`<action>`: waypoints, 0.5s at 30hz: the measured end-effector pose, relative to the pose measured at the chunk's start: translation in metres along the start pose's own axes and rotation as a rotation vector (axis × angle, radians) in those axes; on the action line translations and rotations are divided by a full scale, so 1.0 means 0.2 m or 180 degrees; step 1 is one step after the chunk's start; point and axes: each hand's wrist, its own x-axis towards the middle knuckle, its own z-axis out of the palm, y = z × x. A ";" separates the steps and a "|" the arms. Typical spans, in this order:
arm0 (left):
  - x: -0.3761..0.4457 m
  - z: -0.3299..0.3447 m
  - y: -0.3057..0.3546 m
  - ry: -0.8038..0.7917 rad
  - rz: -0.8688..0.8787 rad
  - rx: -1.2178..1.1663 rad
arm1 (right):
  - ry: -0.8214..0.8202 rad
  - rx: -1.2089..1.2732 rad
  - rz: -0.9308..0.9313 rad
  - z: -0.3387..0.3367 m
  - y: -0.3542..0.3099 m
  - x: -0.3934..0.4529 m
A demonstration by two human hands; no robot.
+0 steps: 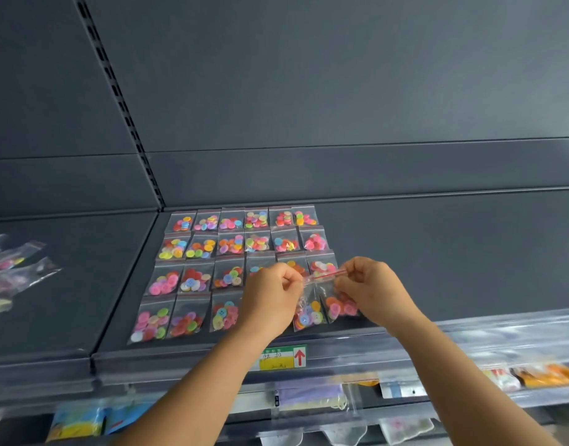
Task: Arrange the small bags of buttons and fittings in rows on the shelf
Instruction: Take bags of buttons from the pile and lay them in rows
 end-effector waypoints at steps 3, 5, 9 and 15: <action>-0.01 0.00 0.00 0.0201 0.0374 0.0788 | 0.0162 -0.0598 -0.0189 0.01 0.01 0.00; -0.02 -0.01 0.01 0.0291 0.0622 0.1082 | 0.0283 -0.0927 -0.0455 0.00 0.02 -0.01; -0.08 0.03 0.00 -0.0062 0.1029 0.1343 | -0.0001 -0.1254 -0.1092 -0.03 0.04 -0.04; -0.10 0.04 -0.05 -0.0379 0.1050 0.1521 | -0.0294 -0.1390 -0.1468 0.01 0.07 -0.05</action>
